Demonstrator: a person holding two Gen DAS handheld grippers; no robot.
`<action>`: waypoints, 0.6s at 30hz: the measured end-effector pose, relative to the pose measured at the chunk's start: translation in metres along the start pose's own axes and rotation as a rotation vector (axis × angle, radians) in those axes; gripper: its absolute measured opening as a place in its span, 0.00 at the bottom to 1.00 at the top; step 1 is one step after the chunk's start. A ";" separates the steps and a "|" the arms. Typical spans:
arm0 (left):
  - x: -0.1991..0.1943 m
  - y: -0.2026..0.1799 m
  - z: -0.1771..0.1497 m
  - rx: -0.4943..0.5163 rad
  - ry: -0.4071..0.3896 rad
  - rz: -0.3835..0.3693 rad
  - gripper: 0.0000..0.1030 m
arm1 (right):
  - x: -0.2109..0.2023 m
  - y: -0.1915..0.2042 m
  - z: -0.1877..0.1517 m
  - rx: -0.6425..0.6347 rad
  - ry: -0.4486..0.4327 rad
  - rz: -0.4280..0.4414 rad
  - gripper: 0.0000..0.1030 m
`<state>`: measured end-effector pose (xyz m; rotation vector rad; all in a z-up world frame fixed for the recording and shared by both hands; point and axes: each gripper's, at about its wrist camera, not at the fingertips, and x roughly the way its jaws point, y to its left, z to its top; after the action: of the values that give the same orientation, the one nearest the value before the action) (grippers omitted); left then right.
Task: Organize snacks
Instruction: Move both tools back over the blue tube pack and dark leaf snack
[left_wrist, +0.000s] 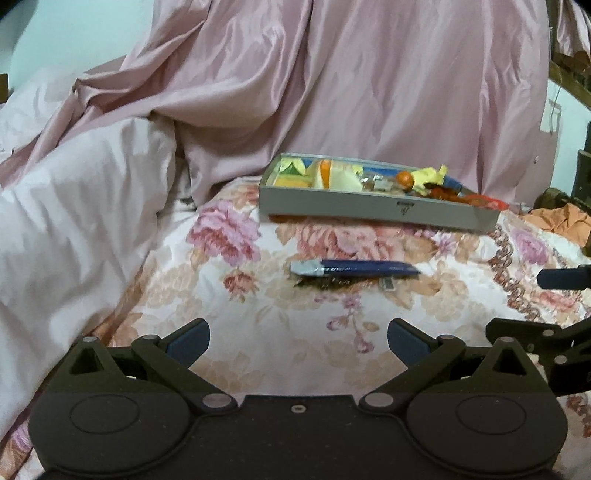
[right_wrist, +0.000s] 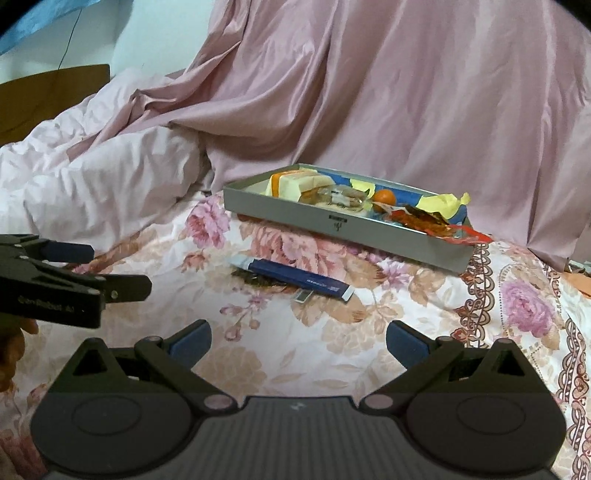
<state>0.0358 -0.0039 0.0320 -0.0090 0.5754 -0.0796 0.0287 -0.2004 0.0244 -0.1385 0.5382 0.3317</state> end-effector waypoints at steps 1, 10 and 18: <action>0.002 0.001 -0.001 0.003 0.002 0.003 0.99 | 0.002 0.000 0.000 -0.004 0.005 -0.001 1.00; 0.023 0.009 -0.007 0.031 -0.034 0.005 0.99 | 0.028 -0.004 0.000 -0.021 0.070 0.016 1.00; 0.058 0.017 -0.001 -0.002 -0.063 -0.039 0.99 | 0.058 -0.016 0.007 -0.105 0.123 0.023 1.00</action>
<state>0.0853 0.0090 -0.0010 -0.0244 0.5121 -0.1158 0.0844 -0.1982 0.0004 -0.2559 0.6448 0.3754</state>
